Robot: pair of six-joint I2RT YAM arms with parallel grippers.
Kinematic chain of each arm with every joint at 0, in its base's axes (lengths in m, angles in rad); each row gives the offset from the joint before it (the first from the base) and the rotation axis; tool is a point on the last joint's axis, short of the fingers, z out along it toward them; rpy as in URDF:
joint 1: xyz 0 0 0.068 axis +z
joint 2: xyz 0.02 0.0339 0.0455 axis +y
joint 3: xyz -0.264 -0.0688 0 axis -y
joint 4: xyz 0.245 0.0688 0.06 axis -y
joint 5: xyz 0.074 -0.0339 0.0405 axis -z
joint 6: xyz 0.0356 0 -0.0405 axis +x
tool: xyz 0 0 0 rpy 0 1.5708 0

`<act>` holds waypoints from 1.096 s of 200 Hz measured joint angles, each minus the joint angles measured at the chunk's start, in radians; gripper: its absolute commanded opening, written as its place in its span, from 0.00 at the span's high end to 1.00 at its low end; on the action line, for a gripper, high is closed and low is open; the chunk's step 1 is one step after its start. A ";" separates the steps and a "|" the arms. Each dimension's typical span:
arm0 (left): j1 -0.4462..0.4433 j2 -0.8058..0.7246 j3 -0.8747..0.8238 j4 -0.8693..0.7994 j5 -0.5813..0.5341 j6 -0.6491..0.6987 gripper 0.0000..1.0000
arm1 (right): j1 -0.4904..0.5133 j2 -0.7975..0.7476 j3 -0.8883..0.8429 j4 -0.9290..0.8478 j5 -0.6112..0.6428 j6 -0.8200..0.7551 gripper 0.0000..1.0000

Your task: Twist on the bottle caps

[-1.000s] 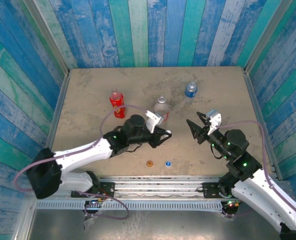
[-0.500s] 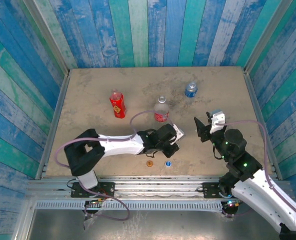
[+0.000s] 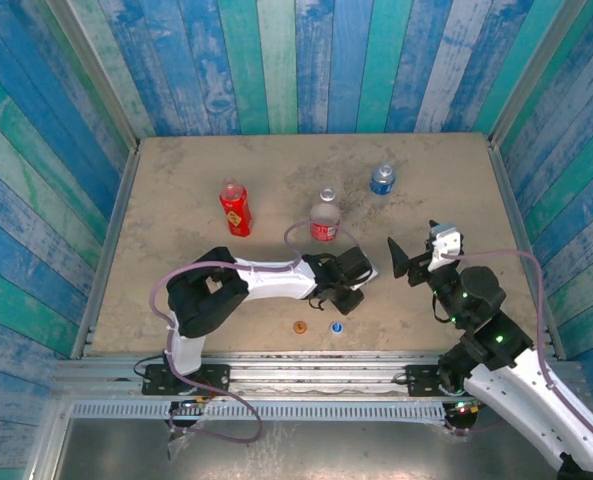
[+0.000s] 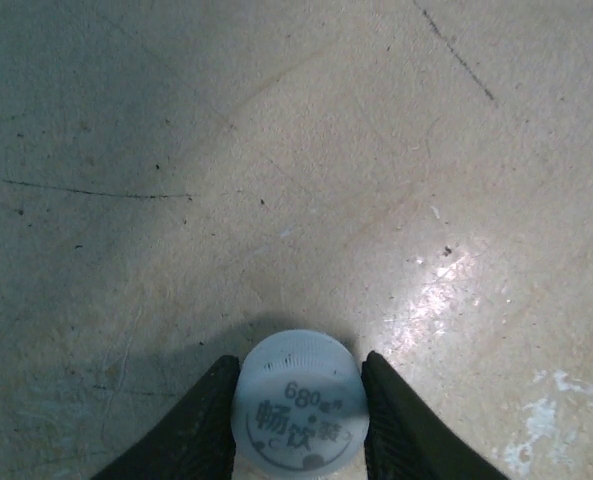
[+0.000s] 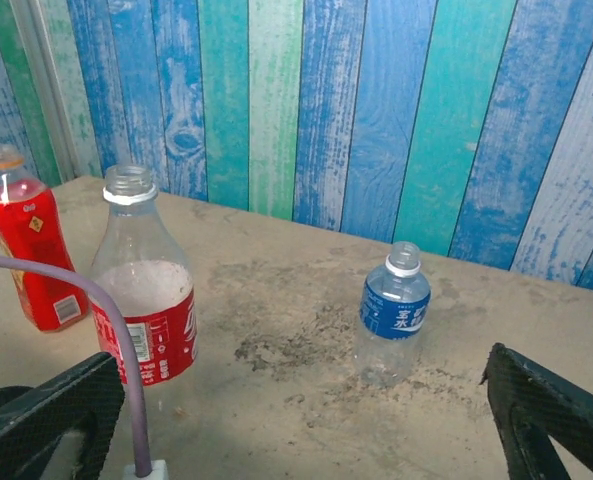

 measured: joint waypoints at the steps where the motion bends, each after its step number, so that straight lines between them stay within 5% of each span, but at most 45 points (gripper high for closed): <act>1: 0.000 0.000 0.000 0.000 0.000 0.002 0.55 | 0.000 0.001 0.000 0.000 0.000 0.000 0.00; 90: -0.001 -0.025 -0.044 0.057 -0.006 -0.005 0.33 | -0.001 0.024 0.000 0.000 0.002 0.003 0.00; 172: -0.001 -0.341 -0.167 0.153 -0.003 -0.021 0.00 | -0.001 0.063 0.020 0.003 0.016 0.049 0.00; 219: -0.001 -0.524 -0.290 0.257 -0.014 -0.012 0.06 | -0.001 0.110 0.031 0.004 0.029 0.087 0.00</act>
